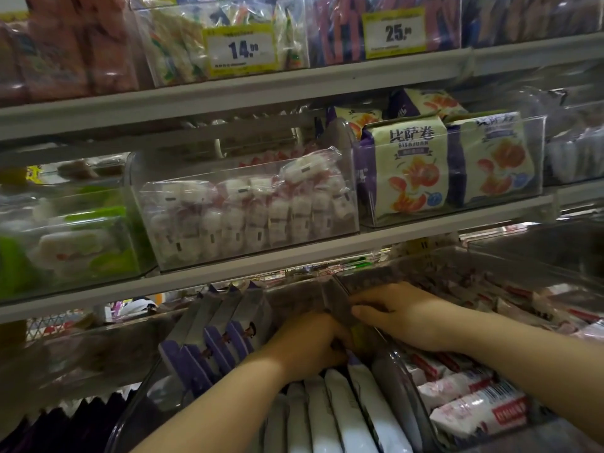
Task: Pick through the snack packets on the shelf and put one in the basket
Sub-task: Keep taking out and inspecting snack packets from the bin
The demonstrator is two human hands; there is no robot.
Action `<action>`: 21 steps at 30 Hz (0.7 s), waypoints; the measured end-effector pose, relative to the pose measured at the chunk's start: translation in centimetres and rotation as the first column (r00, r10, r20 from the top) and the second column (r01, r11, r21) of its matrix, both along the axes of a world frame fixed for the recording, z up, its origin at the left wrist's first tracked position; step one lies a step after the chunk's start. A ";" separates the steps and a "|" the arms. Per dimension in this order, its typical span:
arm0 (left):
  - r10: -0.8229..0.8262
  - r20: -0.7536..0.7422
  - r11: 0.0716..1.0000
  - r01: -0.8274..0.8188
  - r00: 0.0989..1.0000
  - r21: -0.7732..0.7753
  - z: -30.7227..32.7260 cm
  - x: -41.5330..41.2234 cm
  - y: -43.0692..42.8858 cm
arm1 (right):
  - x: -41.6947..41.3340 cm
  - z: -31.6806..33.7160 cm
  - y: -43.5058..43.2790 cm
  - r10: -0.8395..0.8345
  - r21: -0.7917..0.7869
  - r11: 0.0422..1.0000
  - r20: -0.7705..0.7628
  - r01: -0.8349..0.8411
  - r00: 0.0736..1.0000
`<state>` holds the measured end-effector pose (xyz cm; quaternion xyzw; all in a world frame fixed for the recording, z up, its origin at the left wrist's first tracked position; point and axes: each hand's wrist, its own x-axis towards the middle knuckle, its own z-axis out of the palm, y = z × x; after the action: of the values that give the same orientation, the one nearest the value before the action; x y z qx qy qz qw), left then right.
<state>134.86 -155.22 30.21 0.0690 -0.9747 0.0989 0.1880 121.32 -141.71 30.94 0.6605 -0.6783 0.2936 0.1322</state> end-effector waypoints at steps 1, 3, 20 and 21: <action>0.005 -0.014 1.000 -0.005 1.000 -0.004 -0.1 0.0 -0.1 | 0.0 0.0 0.0 -0.005 0.003 1.000 0.003 0.005 1.000; 0.000 -0.026 1.000 0.000 1.000 0.020 0.0 0.1 -0.4 | -0.1 0.0 0.0 -0.007 0.008 1.000 0.007 0.007 1.000; 0.001 -0.665 0.989 0.098 0.747 0.111 1.5 2.6 2.6 | 1.5 0.9 0.9 -0.034 0.145 0.989 -0.021 0.037 0.999; -0.038 -0.690 0.990 0.120 0.722 0.070 1.2 3.3 3.2 | 2.0 1.1 1.3 -0.026 0.137 0.990 -0.003 0.026 1.000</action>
<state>138.12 -152.01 31.36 0.0693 -0.8417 0.0046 0.5354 123.36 -140.44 31.99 0.6592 -0.7054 0.2442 0.0905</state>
